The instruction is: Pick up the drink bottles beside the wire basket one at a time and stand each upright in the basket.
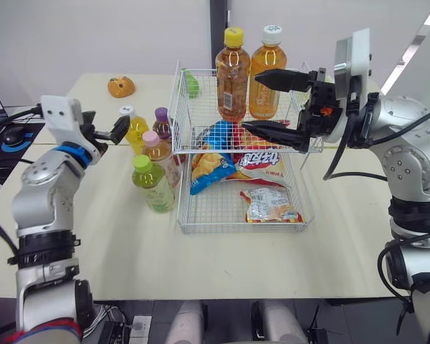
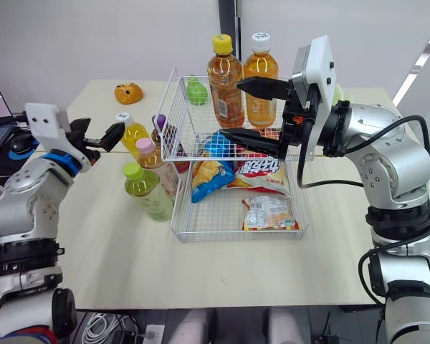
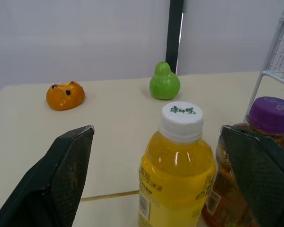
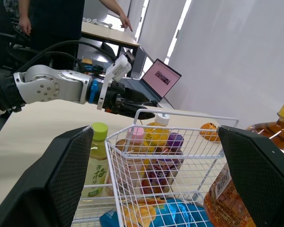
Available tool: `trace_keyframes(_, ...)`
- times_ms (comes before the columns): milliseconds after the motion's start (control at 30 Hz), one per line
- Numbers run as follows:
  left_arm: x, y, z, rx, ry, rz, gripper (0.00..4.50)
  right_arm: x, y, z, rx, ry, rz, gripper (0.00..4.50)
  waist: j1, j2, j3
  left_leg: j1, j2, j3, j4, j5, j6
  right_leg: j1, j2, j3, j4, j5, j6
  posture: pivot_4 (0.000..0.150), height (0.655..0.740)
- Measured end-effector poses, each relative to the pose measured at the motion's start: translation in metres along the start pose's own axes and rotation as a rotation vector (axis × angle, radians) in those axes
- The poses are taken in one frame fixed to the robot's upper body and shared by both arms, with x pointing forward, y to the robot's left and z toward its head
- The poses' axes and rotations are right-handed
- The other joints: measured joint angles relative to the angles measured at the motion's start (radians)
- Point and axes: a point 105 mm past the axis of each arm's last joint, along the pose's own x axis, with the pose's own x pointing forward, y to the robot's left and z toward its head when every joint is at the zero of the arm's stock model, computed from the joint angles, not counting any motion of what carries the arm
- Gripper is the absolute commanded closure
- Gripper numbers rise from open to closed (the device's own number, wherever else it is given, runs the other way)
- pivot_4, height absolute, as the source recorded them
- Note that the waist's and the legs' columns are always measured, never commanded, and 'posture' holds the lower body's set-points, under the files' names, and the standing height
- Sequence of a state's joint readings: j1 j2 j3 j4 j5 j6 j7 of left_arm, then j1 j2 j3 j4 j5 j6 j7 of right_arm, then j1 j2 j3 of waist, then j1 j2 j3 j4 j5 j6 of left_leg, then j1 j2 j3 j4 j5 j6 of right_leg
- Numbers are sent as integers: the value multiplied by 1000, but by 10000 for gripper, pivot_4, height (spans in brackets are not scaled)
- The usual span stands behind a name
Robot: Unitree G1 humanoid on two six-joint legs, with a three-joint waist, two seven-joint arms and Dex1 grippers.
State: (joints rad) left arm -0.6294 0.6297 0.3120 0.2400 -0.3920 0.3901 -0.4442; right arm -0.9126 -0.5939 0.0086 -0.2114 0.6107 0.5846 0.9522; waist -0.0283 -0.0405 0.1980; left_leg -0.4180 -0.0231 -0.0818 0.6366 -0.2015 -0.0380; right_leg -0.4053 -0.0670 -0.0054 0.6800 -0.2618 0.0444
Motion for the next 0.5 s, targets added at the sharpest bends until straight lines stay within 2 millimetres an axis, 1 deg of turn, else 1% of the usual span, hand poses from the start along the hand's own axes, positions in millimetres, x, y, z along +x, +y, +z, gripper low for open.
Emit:
trace_keyframes(233, 15, 0, -9, 37, 20, -23, 441, -5, -3, 3, -12, 9, -34, 0, 0, 0, 0, 0, 0, 0, -1, 0, 0, 0, 0, 0, 0, 0, 0, 1500, 7400)
trace_keyframes(500, 36, -1, -9, 57, 2, -30, 441, -7, -3, 3, -14, 16, -45, 0, 0, 0, 0, 0, -1, 0, -1, 0, 0, 0, 0, -1, 0, 0, 0, 1500, 7400)
